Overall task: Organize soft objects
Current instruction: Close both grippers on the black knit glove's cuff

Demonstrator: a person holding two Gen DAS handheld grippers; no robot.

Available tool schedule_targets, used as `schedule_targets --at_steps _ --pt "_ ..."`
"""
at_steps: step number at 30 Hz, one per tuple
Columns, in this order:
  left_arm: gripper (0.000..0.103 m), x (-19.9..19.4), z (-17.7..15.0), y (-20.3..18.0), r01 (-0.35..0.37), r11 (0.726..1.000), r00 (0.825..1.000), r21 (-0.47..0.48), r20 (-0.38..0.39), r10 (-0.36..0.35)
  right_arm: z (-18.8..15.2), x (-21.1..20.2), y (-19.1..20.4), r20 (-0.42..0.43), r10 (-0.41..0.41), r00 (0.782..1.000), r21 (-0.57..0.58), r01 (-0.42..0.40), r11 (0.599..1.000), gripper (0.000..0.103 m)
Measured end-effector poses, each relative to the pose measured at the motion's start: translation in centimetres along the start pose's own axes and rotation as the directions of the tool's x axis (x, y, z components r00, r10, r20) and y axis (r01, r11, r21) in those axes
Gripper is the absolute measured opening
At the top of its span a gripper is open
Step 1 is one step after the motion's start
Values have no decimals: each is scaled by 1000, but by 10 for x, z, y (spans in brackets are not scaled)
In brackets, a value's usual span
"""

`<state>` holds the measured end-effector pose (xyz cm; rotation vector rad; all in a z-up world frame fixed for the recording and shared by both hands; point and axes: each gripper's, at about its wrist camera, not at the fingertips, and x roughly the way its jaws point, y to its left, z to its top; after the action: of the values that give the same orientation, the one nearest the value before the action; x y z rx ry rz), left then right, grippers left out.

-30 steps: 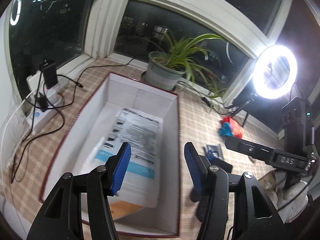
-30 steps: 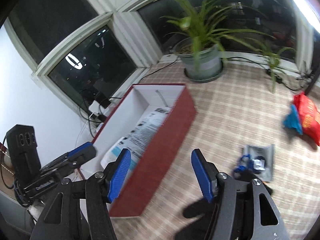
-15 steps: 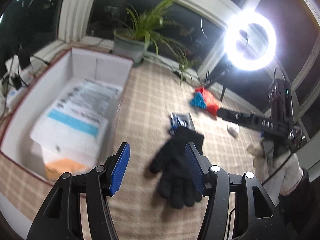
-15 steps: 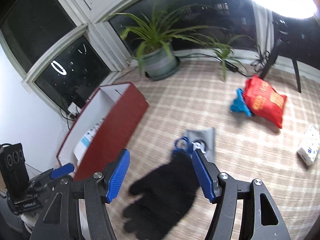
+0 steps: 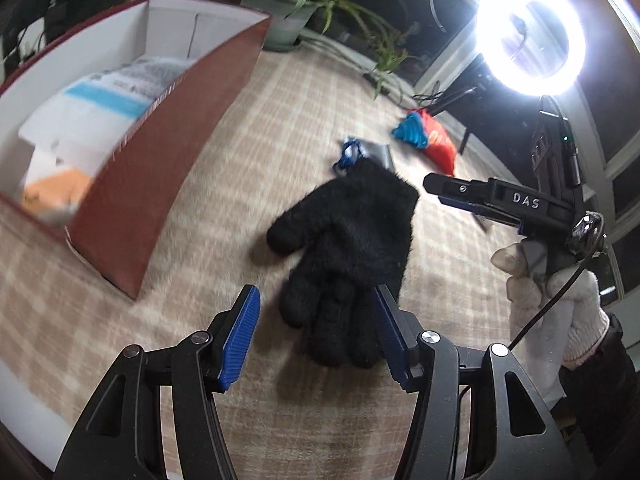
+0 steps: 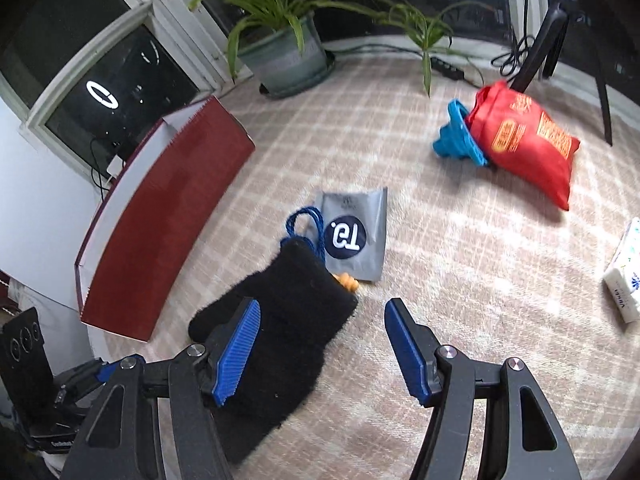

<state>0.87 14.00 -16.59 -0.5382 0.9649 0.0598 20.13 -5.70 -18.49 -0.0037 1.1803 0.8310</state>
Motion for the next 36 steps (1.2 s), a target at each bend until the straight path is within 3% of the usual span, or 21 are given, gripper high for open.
schedule_targets --at_steps 9,18,23,25,27,36 --pt "56 26 -18 4 -43 995 999 -84 -35 41 3 23 -6 -46 47 998 -6 -47 999 60" --pt "54 46 -19 -1 -67 991 997 -118 -37 63 6 42 -2 -83 87 993 -9 -88 996 51" --pt "38 53 -15 -5 -87 989 996 -122 -35 83 7 48 3 -88 72 994 -29 -75 997 36" --pt "24 55 -14 -8 -100 988 995 -115 -32 97 6 46 3 -81 67 994 -34 -70 997 32" --pt "16 57 -13 -10 -114 988 993 -104 -34 111 6 45 4 -77 62 995 -40 -65 997 27" --pt "7 54 -12 -14 -116 989 993 -97 3 116 1 25 11 -26 55 998 -59 -57 997 15"
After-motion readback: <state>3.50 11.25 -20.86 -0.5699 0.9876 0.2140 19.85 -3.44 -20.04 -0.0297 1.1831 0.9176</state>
